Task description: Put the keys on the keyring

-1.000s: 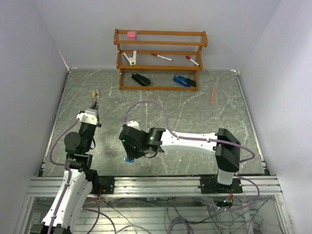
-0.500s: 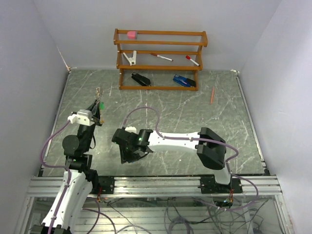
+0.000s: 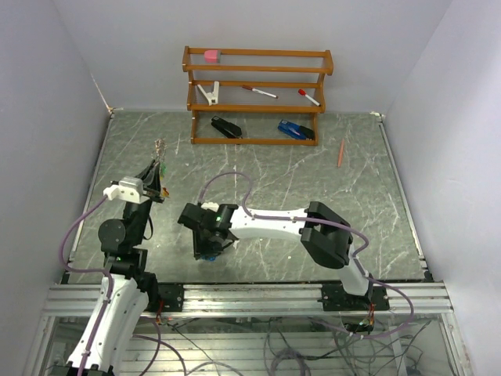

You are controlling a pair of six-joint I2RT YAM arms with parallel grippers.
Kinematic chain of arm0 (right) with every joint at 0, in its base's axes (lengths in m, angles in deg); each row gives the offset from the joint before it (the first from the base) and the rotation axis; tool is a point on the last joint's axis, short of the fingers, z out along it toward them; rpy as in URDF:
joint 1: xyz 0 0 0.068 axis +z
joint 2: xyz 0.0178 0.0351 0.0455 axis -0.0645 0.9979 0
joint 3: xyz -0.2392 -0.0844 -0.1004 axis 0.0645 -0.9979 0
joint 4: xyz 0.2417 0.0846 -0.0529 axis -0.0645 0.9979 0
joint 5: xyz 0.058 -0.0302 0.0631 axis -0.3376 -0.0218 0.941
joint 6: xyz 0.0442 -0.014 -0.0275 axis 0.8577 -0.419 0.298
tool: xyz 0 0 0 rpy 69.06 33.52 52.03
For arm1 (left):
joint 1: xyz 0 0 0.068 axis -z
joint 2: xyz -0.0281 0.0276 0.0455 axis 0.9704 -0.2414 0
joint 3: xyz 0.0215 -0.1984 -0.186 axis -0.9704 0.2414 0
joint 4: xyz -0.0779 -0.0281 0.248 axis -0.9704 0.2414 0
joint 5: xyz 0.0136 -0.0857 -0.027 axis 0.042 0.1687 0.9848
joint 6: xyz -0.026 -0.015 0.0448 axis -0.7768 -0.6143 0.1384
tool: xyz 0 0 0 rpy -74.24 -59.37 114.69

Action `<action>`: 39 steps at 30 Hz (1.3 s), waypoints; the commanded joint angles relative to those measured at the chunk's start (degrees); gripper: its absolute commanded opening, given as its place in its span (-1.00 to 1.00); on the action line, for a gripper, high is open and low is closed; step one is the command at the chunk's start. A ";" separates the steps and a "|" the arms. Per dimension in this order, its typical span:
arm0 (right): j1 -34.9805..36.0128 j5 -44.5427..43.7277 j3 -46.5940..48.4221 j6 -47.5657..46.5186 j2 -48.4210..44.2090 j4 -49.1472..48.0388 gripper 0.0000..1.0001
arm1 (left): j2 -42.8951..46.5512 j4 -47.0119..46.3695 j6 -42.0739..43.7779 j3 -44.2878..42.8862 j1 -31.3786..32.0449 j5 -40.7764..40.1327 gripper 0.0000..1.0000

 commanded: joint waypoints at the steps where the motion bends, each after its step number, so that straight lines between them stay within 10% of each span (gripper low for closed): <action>1: -0.85 -0.67 2.50 0.27 1.57 1.71 -0.39 | 0.98 -4.40 -0.72 -3.26 -0.35 0.14 -0.86; 14: -1.40 0.61 4.08 -0.58 4.99 1.60 -0.44 | 1.24 -4.53 -0.47 -3.19 -0.35 -0.09 -0.86; 21: -1.59 -0.31 5.39 -1.23 5.53 2.69 -1.00 | 1.48 -3.09 -2.01 -4.10 -0.35 0.54 -0.86; 25: -1.53 -3.75 3.68 -1.70 1.35 4.09 -1.00 | 1.11 -1.19 -4.44 -5.52 -0.35 2.65 -0.86; 39: -1.55 -18.39 1.90 -17.68 -25.79 18.21 -1.00 | -8.02 -2.67 -17.75 -13.99 -0.35 34.23 -0.86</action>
